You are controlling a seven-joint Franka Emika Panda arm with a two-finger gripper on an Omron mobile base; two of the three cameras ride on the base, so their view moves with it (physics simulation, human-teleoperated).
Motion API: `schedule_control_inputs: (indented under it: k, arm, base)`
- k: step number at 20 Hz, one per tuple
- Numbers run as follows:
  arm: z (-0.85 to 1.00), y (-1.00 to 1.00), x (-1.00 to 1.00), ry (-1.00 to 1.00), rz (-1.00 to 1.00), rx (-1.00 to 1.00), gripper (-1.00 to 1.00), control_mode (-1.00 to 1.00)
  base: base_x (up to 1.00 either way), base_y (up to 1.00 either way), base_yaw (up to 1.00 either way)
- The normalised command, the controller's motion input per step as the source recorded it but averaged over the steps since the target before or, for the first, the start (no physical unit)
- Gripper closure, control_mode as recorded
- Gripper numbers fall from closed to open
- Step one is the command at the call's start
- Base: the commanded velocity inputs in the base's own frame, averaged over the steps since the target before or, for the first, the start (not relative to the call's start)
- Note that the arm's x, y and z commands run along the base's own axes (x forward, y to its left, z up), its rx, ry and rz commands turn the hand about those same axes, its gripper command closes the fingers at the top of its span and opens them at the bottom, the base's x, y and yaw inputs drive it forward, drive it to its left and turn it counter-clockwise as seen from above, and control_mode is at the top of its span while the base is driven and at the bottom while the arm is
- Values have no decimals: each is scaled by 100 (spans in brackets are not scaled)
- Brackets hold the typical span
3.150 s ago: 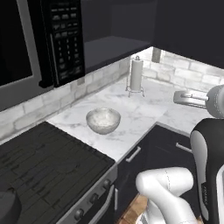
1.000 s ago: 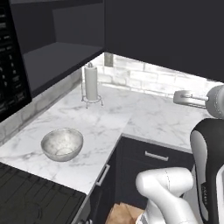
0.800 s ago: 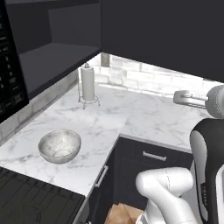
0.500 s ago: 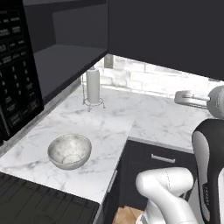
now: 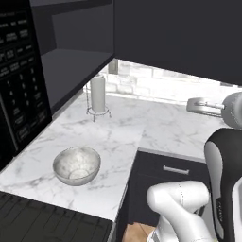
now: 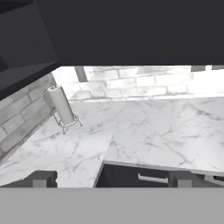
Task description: Open the cabinet and move the ladle to the pot. Then close the cabinet.
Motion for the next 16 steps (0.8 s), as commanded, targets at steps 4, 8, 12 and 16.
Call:
schedule_control_inputs:
  k: [4,8,12,16]
  arm:
    - [0,0,0,0,0,0,-100,100]
    - [0,0,0,0,0,0,-100,100]
    - [0,0,0,0,0,0,-100,100]
    - [0,0,0,0,0,0,-100,100]
  base:
    - [0,28,-11]
    - [0,42,-9]
    - [0,19,-9]
    - [0,16,-8]
